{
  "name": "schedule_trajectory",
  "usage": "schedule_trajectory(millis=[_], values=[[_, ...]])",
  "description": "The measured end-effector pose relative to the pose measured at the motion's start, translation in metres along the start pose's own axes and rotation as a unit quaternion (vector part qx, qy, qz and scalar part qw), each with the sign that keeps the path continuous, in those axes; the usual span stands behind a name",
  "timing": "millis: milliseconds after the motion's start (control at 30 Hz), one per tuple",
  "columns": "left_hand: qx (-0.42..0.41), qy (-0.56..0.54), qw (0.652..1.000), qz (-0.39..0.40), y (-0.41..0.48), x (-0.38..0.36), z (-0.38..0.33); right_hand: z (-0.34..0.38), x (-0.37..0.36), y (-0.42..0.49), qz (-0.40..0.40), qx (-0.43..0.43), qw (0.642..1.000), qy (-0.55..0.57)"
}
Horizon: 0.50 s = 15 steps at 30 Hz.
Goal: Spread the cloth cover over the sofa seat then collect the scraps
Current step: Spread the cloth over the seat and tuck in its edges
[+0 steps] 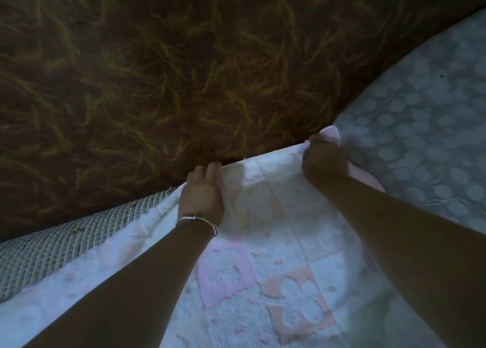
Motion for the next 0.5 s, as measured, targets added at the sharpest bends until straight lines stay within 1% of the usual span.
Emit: schedule_trajectory(millis=[33, 67, 133, 200, 267, 300, 367, 400, 433, 467, 500], values=[[0.016, -0.020, 1.000, -0.018, 0.001, 0.005, 0.005, 0.003, -0.004, 0.002, -0.020, 0.036, 0.999, -0.024], [0.035, -0.025, 0.999, -0.015, 0.003, 0.009, 0.007, 0.006, -0.009, 0.000, -0.003, 0.046, 0.998, -0.052], [0.073, -0.017, 0.997, 0.010, 0.006, 0.012, 0.010, 0.000, -0.017, 0.002, 0.029, 0.016, 0.997, -0.073], [0.111, -0.003, 0.993, 0.037, 0.010, 0.013, 0.015, 0.000, -0.012, 0.002, 0.026, 0.001, 0.997, -0.070], [0.128, -0.020, 0.991, 0.026, 0.011, 0.018, 0.016, 0.002, -0.011, 0.004, 0.000, 0.026, 0.997, -0.069], [0.129, -0.039, 0.991, 0.005, 0.010, 0.022, 0.015, 0.001, -0.014, 0.005, -0.004, 0.039, 0.996, -0.075], [0.122, -0.080, 0.988, -0.044, 0.009, 0.029, 0.014, -0.002, -0.023, 0.007, 0.042, 0.035, 0.995, -0.086], [0.111, -0.089, 0.988, -0.059, 0.009, 0.032, 0.013, 0.000, -0.023, 0.006, 0.045, 0.051, 0.993, -0.098], [0.098, -0.092, 0.989, -0.065, 0.008, 0.033, 0.010, 0.001, -0.022, 0.006, 0.037, 0.063, 0.988, -0.132], [0.082, -0.084, 0.991, -0.061, 0.010, 0.029, 0.010, 0.001, -0.023, 0.005, 0.058, 0.052, 0.985, -0.157], [0.056, -0.078, 0.994, -0.050, 0.012, 0.024, 0.007, 0.003, -0.023, 0.006, 0.048, 0.055, 0.982, -0.173]])
Point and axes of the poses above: each hand's wrist, its own y-axis towards the middle knuckle, its own x-axis out of the back of the hand, z = x × y, the point moved 8 cm from there along y, towards the middle knuckle, and after that the axes turned 13 degrees about z, right-handed, at the moved point
